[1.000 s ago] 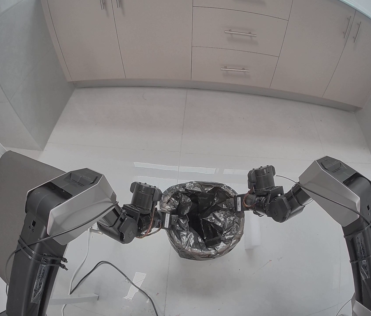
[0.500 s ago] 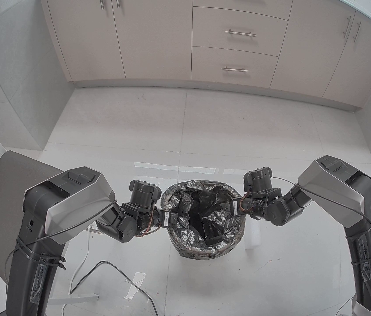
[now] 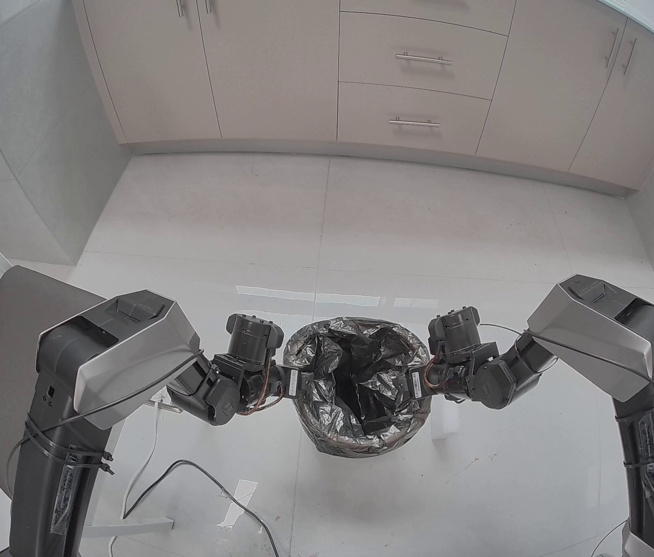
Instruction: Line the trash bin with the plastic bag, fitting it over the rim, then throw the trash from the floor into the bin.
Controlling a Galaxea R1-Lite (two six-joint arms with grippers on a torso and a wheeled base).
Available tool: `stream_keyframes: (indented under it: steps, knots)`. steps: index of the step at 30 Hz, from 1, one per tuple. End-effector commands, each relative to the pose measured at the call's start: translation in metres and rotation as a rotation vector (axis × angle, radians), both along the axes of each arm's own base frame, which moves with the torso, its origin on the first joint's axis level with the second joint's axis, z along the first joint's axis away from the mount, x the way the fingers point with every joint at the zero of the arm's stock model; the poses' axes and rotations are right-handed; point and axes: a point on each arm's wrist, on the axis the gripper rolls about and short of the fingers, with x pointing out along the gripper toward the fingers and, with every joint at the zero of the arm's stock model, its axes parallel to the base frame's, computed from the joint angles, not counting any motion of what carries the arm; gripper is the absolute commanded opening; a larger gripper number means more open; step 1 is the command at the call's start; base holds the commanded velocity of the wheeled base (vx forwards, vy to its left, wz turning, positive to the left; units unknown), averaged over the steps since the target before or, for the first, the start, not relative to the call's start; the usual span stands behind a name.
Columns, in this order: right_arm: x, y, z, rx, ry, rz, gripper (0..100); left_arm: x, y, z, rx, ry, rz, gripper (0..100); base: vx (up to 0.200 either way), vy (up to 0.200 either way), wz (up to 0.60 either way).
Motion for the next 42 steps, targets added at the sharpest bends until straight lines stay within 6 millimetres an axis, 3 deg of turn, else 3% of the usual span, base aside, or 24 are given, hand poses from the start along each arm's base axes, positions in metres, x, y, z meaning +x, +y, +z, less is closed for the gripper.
stream_keyframes:
  steps: [1, 14, 23, 29, 38, 42]
  knots:
    - [-0.003, -0.006, -0.004, -0.013, 0.018, -0.01, 100, 0.0, 0.0, 0.001, -0.004, -0.004, 0.0, 100, 0.0, 0.0, 0.0]
    - [-0.005, -0.02, -0.018, -0.041, 0.049, -0.057, 100, 0.015, -0.004, 0.029, -0.046, -0.093, 0.008, 100, 0.0, 0.0, 0.0]
    - [-0.008, -0.006, -0.013, -0.022, 0.01, -0.026, 100, 0.016, -0.008, 0.044, -0.061, -0.13, 0.0, 100, 0.0, 0.0, 0.0]
    - [-0.009, -0.004, -0.012, -0.021, 0.008, -0.022, 100, 0.013, -0.006, 0.038, -0.051, -0.111, -0.001, 100, 0.0, 0.0, 0.0]
    - [0.002, 0.005, 0.028, 0.057, -0.163, -0.016, 100, 0.006, -0.005, 0.013, -0.021, -0.048, -0.008, 100, 0.0, 0.0, 0.0]
    - [0.004, 0.013, 0.033, 0.069, -0.187, 0.0, 100, 0.004, -0.006, 0.004, -0.011, -0.03, -0.013, 100, 0.0, 0.0, 0.0]
